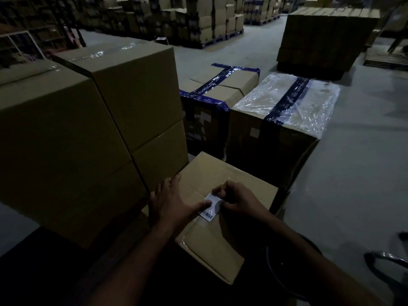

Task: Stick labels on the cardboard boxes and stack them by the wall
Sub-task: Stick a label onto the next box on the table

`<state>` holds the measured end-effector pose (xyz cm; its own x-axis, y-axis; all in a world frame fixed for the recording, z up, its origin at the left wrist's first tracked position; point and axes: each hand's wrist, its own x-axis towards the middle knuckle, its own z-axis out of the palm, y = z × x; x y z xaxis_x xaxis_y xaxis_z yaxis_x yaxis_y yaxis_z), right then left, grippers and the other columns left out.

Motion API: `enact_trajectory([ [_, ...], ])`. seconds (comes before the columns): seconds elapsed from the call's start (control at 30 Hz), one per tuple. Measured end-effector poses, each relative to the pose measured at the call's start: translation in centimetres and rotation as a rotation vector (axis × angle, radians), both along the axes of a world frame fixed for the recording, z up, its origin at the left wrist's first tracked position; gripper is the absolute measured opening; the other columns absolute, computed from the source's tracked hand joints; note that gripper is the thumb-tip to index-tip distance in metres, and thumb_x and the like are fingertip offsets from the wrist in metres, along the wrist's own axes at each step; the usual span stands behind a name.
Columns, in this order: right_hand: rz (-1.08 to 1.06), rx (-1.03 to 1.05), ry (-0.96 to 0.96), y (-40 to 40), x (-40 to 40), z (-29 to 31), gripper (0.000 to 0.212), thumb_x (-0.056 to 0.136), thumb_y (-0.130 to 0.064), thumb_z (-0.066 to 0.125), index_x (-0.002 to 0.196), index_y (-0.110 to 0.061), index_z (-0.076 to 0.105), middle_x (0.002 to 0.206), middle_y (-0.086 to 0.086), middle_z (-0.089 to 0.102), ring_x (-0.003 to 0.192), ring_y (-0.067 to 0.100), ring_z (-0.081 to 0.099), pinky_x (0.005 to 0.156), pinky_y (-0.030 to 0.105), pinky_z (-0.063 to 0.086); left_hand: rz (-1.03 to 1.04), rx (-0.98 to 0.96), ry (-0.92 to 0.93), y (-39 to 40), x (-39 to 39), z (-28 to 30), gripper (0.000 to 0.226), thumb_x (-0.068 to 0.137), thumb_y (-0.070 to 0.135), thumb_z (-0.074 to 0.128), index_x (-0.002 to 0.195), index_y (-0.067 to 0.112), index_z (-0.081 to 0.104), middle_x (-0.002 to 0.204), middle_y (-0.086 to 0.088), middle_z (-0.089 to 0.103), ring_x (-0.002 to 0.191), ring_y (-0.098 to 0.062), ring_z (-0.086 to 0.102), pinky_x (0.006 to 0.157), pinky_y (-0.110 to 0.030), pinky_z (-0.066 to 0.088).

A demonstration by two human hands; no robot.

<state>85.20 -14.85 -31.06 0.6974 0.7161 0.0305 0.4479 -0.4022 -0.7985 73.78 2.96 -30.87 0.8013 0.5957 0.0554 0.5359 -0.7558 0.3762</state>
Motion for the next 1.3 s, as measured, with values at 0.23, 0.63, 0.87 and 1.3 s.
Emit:
enact_trajectory([
  [0.23, -0.026, 0.032, 0.006, 0.1, -0.1, 0.2, 0.032, 0.078, -0.001, 0.073, 0.083, -0.025, 0.053, 0.114, 0.001, 0.07, 0.11, 0.012, 0.065, 0.091, 0.031, 0.056, 0.0, -0.001, 0.01, -0.1, 0.0, 0.1, 0.126, 0.05, 0.101, 0.047, 0.152, 0.031, 0.025, 0.153, 0.0, 0.036, 0.14, -0.019, 0.034, 0.114, -0.045, 0.025],
  [0.63, -0.064, 0.081, 0.081, -0.4, 0.1, -0.4, 0.033, 0.083, 0.01, 0.061, 0.082, -0.019, 0.047, 0.103, 0.006, 0.072, 0.104, 0.015, 0.069, 0.089, 0.037, 0.057, -0.001, -0.008, 0.001, -0.1, 0.0, 0.1, 0.126, 0.05, 0.1, 0.049, 0.152, 0.03, 0.026, 0.152, -0.001, 0.037, 0.141, -0.02, 0.033, 0.114, -0.044, 0.026],
  [0.87, -0.081, 0.072, 0.056, -0.4, -0.1, -0.4, 0.031, 0.084, 0.005, 0.064, 0.082, -0.021, 0.047, 0.102, 0.004, 0.072, 0.103, 0.015, 0.069, 0.087, 0.038, 0.057, 0.002, -0.008, 0.005, -0.1, 0.0, -0.1, 0.129, 0.046, 0.103, 0.045, 0.151, 0.031, 0.027, 0.151, -0.001, 0.038, 0.139, -0.02, 0.035, 0.113, -0.045, 0.027],
  [1.3, -0.131, 0.042, -0.086, -0.7, -1.1, -0.1, 0.045, 0.079, 0.004, 0.065, 0.077, -0.033, 0.039, 0.096, -0.009, 0.065, 0.101, 0.021, 0.064, 0.081, 0.032, 0.055, 0.011, -0.012, 0.009, 0.0, 0.1, 0.0, 0.128, 0.045, 0.102, 0.047, 0.15, 0.032, 0.028, 0.15, -0.001, 0.04, 0.139, -0.02, 0.036, 0.113, -0.045, 0.026],
])
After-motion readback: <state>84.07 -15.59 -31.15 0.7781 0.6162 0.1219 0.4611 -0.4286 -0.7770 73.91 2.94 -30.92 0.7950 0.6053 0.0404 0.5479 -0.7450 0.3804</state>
